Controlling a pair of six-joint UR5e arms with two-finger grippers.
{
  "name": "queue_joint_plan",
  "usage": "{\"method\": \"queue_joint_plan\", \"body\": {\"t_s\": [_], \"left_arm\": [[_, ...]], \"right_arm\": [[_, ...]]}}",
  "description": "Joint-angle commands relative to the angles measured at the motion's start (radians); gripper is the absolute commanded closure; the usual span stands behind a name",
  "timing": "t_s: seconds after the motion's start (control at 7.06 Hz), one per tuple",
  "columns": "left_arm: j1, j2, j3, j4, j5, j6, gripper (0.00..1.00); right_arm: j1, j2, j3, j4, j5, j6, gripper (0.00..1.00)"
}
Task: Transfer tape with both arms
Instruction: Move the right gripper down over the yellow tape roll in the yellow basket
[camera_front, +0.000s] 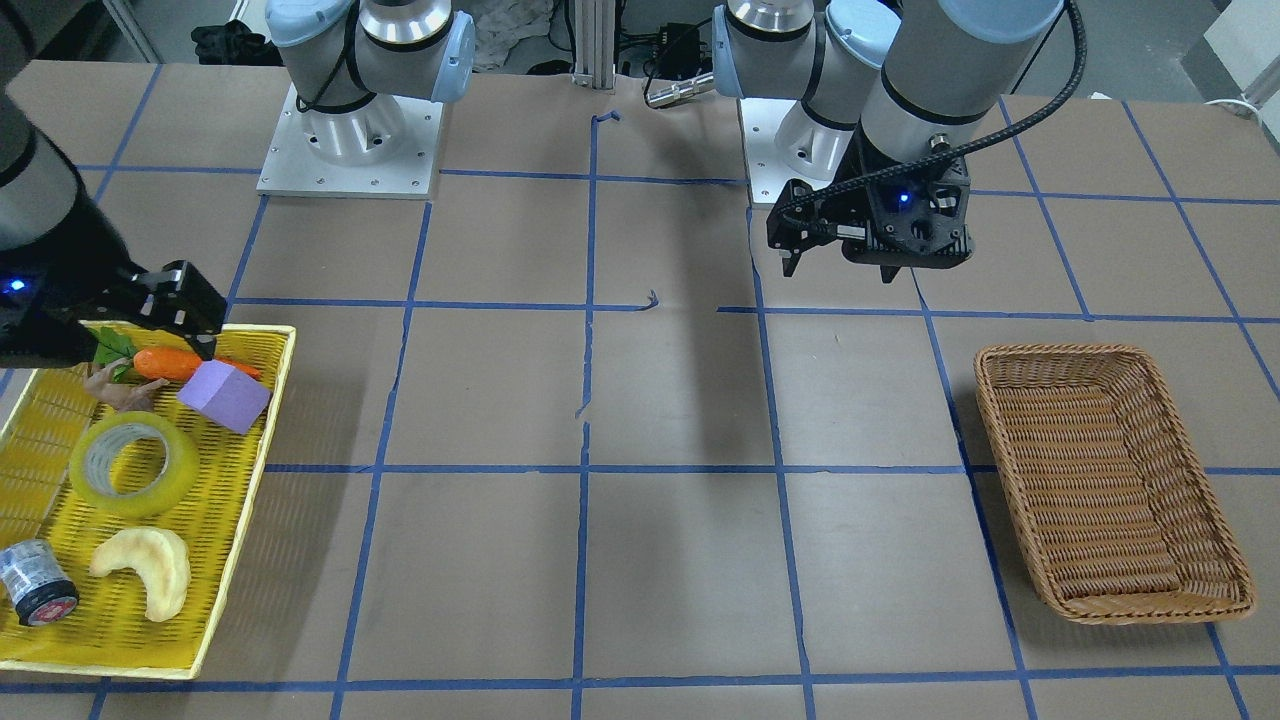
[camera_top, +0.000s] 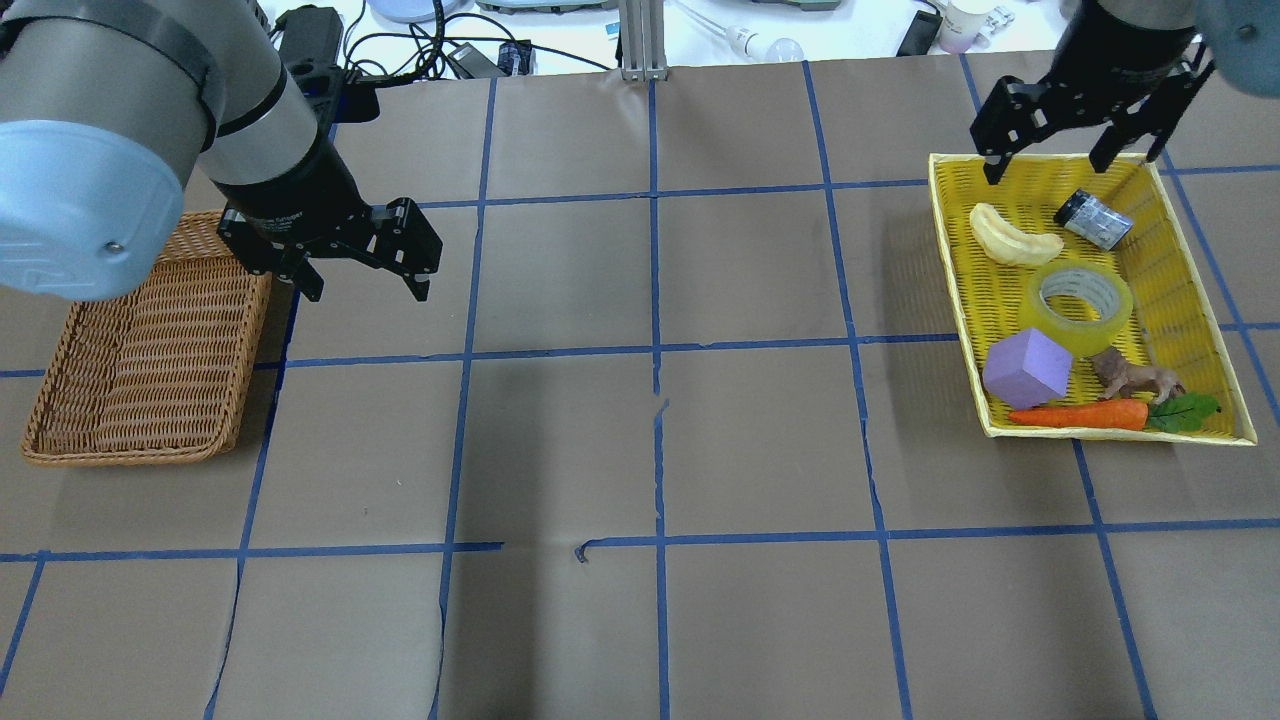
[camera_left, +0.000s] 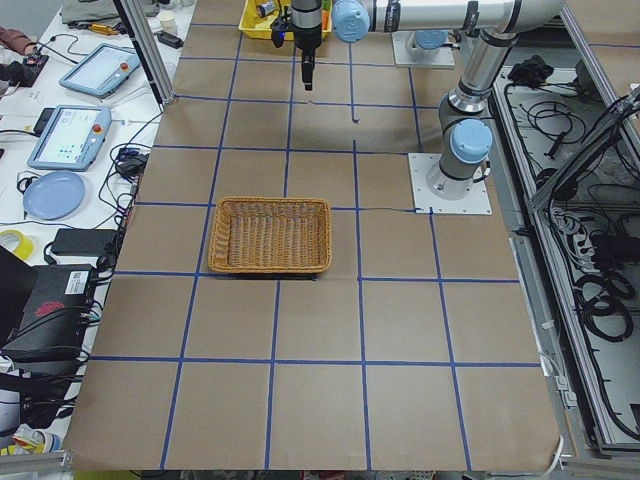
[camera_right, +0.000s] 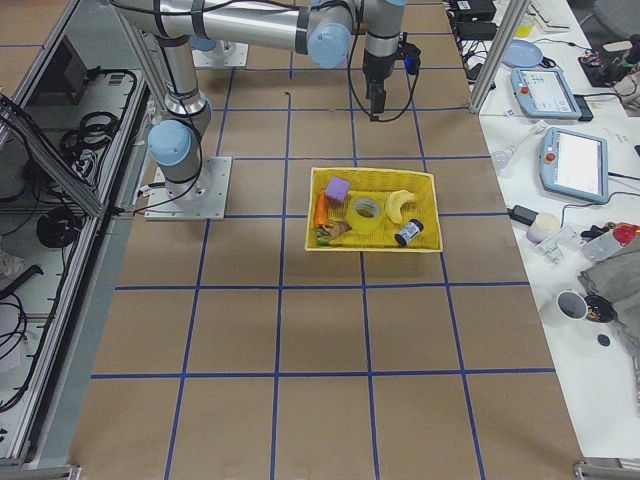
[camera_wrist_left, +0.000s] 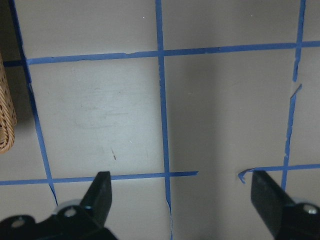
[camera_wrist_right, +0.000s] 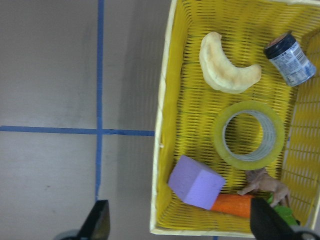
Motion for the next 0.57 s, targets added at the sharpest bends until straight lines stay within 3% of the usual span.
{"method": "queue_joint_plan", "body": {"t_s": [0.0,0.42], "left_arm": [[0.0,0.0,-0.001,0.0,-0.003,0.0,0.0],[0.0,-0.005,-0.001,0.0,-0.016,0.002,0.0]], "right_arm": [[-0.154,0.077,0.008,-0.026,0.0,-0.215,0.0],[-0.245,0.22,0.093,-0.222,0.0,-0.445,0.0]]}}
